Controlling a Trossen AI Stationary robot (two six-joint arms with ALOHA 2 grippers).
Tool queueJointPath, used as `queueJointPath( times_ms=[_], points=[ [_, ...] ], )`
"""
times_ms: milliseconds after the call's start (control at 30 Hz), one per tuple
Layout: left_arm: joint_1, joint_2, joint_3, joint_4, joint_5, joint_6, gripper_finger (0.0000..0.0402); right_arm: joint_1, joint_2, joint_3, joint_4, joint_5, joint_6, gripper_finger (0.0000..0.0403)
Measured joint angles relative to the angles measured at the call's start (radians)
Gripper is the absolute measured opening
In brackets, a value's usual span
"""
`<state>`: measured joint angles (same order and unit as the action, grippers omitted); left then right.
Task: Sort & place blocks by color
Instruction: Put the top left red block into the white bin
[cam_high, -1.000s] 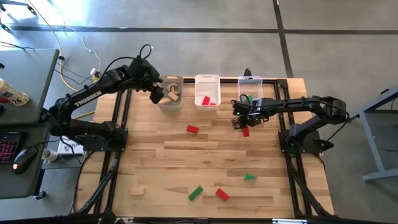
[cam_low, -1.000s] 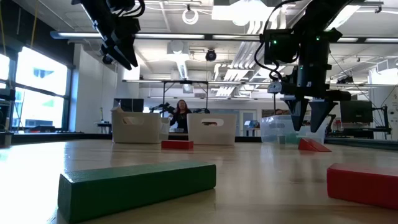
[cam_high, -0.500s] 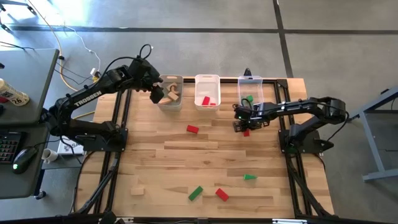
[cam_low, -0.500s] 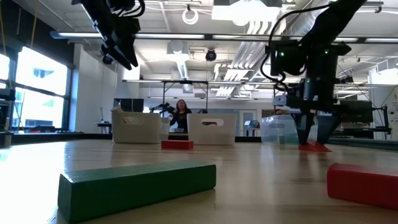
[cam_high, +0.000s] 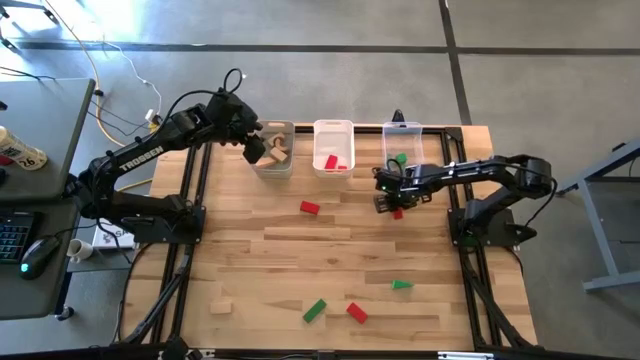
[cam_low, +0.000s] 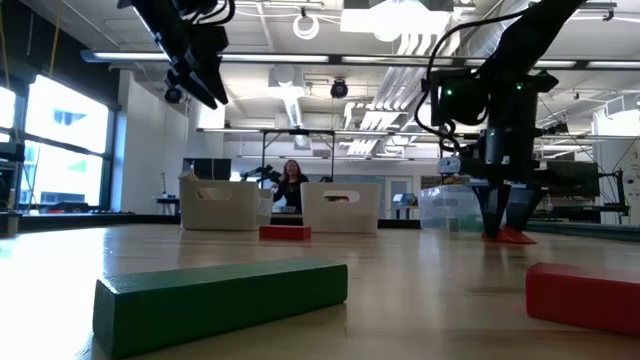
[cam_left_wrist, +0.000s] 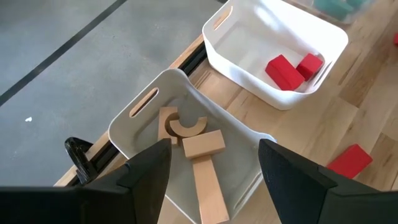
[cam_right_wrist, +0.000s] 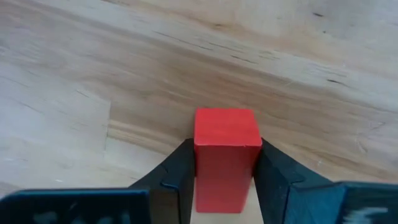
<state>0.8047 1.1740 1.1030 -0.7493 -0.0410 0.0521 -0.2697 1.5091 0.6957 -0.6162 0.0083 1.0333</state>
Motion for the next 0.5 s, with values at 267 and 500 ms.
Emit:
queueJointPath(
  times_ms=[267, 500],
  points=[
    [0.0, 0.007, 0.0, 0.031, -0.004, -0.019, 0.023, -0.031, -0.004, 0.125, 0.048, -0.059, -0.132, 0.0104],
    [0.0, 0.019, 0.0, 0.07, -0.004, -0.05, 0.023, -0.087, -0.004, 0.211, 0.224, -0.054, -0.23, 0.0104]
  ],
)
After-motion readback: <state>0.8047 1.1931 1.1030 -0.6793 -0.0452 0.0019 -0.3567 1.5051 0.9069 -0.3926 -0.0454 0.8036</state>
